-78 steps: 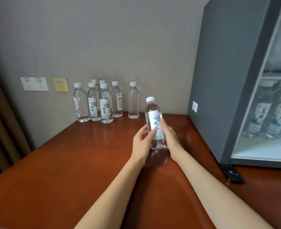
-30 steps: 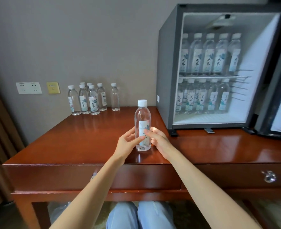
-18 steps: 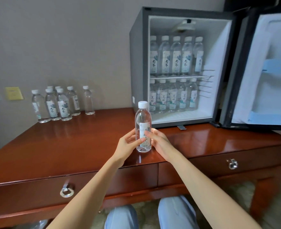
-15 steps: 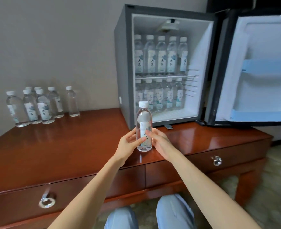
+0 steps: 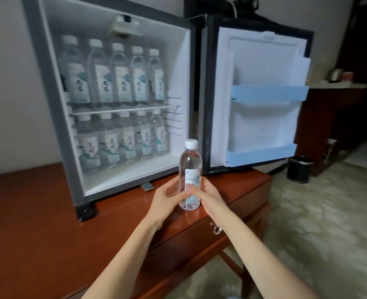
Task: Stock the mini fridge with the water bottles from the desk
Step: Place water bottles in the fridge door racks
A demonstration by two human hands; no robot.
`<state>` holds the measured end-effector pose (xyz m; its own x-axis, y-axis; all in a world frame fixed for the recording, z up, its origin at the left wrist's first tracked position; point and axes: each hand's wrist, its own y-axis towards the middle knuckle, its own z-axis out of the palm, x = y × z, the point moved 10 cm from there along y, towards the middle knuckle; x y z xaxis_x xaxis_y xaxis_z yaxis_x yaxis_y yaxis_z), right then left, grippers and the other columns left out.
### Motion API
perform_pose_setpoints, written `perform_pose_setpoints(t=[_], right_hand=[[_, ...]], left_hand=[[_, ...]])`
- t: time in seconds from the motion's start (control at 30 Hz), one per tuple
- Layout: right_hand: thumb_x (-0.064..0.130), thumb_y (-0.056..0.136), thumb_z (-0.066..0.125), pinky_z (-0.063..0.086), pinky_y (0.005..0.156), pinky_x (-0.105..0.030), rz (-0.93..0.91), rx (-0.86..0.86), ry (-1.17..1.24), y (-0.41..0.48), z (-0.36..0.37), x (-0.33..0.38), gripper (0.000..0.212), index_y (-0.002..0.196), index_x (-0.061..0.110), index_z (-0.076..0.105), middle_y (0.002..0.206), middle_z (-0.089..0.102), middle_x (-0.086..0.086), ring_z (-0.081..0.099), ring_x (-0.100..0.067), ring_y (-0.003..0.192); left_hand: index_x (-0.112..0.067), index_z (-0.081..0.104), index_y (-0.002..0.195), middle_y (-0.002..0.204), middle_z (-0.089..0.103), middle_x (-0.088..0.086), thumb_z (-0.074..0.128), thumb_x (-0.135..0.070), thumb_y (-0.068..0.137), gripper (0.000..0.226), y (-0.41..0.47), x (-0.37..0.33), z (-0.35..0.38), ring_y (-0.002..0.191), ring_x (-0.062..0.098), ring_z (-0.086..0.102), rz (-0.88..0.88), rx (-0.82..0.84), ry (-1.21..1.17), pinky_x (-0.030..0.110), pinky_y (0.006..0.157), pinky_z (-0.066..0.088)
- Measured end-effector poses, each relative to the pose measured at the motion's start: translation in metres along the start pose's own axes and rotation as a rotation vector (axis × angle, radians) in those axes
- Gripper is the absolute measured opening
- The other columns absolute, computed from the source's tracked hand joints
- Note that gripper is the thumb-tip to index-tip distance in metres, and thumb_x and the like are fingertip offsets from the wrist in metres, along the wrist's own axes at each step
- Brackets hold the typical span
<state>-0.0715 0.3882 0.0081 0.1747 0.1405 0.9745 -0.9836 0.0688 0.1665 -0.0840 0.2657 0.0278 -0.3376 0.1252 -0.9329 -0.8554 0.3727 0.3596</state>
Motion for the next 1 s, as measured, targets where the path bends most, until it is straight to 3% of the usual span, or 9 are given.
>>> perform_pose_setpoints(t=[0.1, 0.23, 0.33, 0.43, 0.53, 0.67, 0.9, 1.0], right_hand=[[0.043, 0.064, 0.079, 0.052, 0.088, -0.029, -0.034, -0.064, -0.053, 0.003, -0.023, 0.003, 0.064, 0.12, 0.022, 0.058, 0.11, 0.072, 0.002, 0.069, -0.013, 0.103], [0.04, 0.068, 0.077, 0.054, 0.082, -0.023, -0.059, -0.106, -0.061, 0.007, -0.045, 0.009, 0.057, 0.119, 0.022, 0.058, 0.107, 0.073, 0.005, 0.069, -0.01, 0.101], [0.028, 0.081, 0.074, 0.054, 0.076, -0.018, -0.068, -0.152, -0.078, 0.009, -0.063, 0.014, 0.039, 0.117, 0.023, 0.059, 0.105, 0.073, 0.006, 0.069, -0.007, 0.099], [0.031, 0.079, 0.074, 0.054, 0.08, -0.02, -0.089, -0.215, -0.082, 0.009, -0.084, 0.018, 0.04, 0.116, 0.024, 0.059, 0.108, 0.072, 0.005, 0.068, -0.007, 0.101], [0.023, 0.082, 0.074, 0.055, 0.086, -0.027, -0.133, -0.282, -0.117, 0.009, -0.101, 0.02, 0.038, 0.116, 0.024, 0.057, 0.114, 0.07, 0.001, 0.067, -0.01, 0.104], [0.021, 0.081, 0.076, 0.055, 0.082, -0.026, -0.16, -0.304, -0.161, 0.011, -0.104, 0.019, 0.039, 0.113, 0.029, 0.056, 0.111, 0.07, 0.006, 0.067, -0.008, 0.103], [0.021, 0.079, 0.079, 0.056, 0.076, -0.02, -0.178, -0.299, -0.244, 0.01, -0.091, 0.025, 0.042, 0.114, 0.029, 0.059, 0.106, 0.071, 0.009, 0.067, 0.0, 0.095], [0.017, 0.079, 0.079, 0.056, 0.076, -0.02, -0.19, -0.307, -0.252, 0.007, -0.092, 0.032, 0.038, 0.109, 0.03, 0.06, 0.104, 0.071, 0.009, 0.067, 0.0, 0.093]], left_hand=[[-0.035, 0.064, 0.12, 0.115, 0.07, -0.012, 0.078, -0.033, 0.071, 0.05, 0.016, 0.003, 0.02, 0.108, 0.005, 0.065, 0.007, 0.082, -0.013, 0.011, 0.078, 0.05], [-0.045, 0.067, 0.112, 0.111, 0.072, -0.01, 0.078, -0.035, 0.07, 0.044, 0.034, 0.003, 0.043, 0.101, 0.006, 0.068, 0.005, 0.165, -0.051, 0.013, 0.074, 0.052], [-0.033, 0.065, 0.121, 0.111, 0.072, -0.005, 0.076, -0.032, 0.071, 0.051, 0.049, 0.012, 0.058, 0.103, 0.012, 0.068, -0.031, 0.209, -0.072, 0.015, 0.076, 0.052], [-0.028, 0.064, 0.123, 0.111, 0.073, -0.003, 0.065, -0.032, 0.084, 0.039, 0.062, 0.022, 0.073, 0.104, 0.009, 0.068, -0.079, 0.239, -0.112, 0.012, 0.075, 0.051], [-0.025, 0.07, 0.114, 0.105, 0.074, -0.001, 0.053, -0.031, 0.094, 0.027, 0.074, 0.028, 0.084, 0.098, 0.013, 0.07, -0.111, 0.219, -0.104, 0.013, 0.072, 0.052], [-0.021, 0.075, 0.096, 0.093, 0.076, 0.005, 0.051, -0.026, 0.096, 0.025, 0.087, 0.035, 0.084, 0.083, 0.018, 0.072, -0.134, 0.132, -0.128, 0.017, 0.063, 0.053], [-0.017, 0.075, 0.092, 0.091, 0.076, 0.005, 0.048, -0.012, 0.097, 0.028, 0.087, 0.035, 0.073, 0.082, 0.015, 0.072, -0.095, 0.049, -0.165, 0.019, 0.063, 0.054], [-0.013, 0.074, 0.1, 0.094, 0.076, 0.004, 0.049, -0.014, 0.097, 0.025, 0.085, 0.035, 0.076, 0.086, 0.015, 0.072, -0.1, 0.078, -0.158, 0.016, 0.064, 0.053]])
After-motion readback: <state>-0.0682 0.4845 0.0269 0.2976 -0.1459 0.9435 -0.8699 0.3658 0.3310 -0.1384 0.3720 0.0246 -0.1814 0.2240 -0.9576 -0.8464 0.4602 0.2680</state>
